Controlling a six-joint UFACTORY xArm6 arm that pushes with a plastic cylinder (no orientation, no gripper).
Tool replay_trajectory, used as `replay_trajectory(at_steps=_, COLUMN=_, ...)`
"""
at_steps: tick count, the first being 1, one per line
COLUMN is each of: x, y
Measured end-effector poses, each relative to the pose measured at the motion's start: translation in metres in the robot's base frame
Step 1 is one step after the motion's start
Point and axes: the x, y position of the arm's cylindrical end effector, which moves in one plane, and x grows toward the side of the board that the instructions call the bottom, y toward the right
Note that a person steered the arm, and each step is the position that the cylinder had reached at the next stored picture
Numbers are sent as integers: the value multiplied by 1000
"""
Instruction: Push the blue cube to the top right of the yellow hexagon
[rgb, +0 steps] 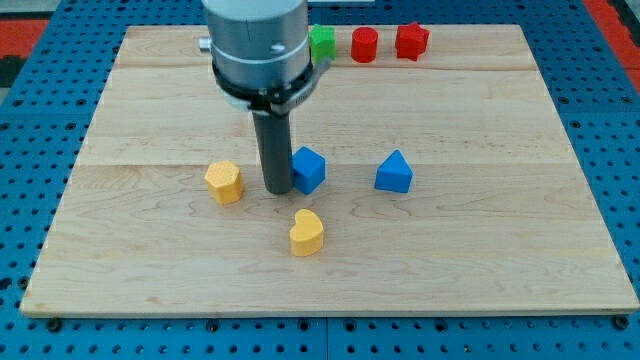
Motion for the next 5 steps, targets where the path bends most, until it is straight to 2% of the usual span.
replay_trajectory(at_steps=2, x=-52, y=0)
replay_trajectory(at_steps=3, x=-62, y=0)
replay_trajectory(at_steps=4, x=-46, y=-11)
replay_trajectory(at_steps=5, x=12, y=14)
